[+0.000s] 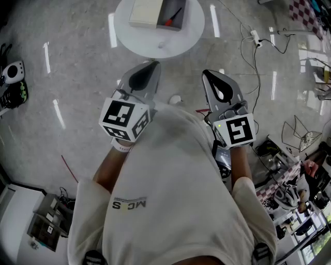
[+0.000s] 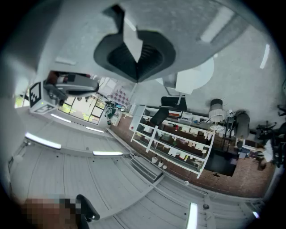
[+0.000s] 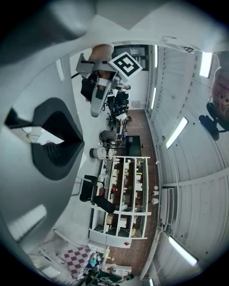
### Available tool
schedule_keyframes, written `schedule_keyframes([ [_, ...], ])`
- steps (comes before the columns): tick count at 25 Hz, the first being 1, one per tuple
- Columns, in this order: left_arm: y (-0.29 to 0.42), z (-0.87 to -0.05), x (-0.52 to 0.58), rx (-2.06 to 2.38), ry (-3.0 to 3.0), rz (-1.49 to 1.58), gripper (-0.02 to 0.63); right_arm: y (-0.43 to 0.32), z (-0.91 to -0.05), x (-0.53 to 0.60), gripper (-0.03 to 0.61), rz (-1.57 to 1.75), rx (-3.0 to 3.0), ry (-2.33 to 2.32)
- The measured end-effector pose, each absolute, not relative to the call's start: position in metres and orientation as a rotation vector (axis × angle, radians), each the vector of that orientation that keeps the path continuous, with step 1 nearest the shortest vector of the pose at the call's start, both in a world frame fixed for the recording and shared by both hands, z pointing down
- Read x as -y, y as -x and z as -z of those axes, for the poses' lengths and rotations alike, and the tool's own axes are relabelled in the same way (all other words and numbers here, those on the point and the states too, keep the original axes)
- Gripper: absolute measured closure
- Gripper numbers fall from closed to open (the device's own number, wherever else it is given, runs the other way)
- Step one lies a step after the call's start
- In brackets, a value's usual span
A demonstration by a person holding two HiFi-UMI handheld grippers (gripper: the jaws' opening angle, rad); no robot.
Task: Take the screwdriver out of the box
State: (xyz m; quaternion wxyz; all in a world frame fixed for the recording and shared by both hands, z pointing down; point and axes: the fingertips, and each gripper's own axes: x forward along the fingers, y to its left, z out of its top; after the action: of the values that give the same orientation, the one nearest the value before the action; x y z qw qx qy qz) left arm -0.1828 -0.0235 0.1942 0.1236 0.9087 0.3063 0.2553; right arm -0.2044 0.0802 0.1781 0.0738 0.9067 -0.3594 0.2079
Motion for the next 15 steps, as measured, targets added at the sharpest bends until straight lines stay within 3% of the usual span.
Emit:
schedule_keyframes([
  [9,0.296,-0.198,-0.050,-0.746,-2.666,-0.792,0.614,0.298,-0.194,-0.173,0.580,-0.657,1.070,-2.823],
  [15,0.301,-0.194,-0.064,-0.759,-2.669,-0.790,0.614,0.310,-0.199,-0.204,0.580,-0.664,0.990,-2.903],
])
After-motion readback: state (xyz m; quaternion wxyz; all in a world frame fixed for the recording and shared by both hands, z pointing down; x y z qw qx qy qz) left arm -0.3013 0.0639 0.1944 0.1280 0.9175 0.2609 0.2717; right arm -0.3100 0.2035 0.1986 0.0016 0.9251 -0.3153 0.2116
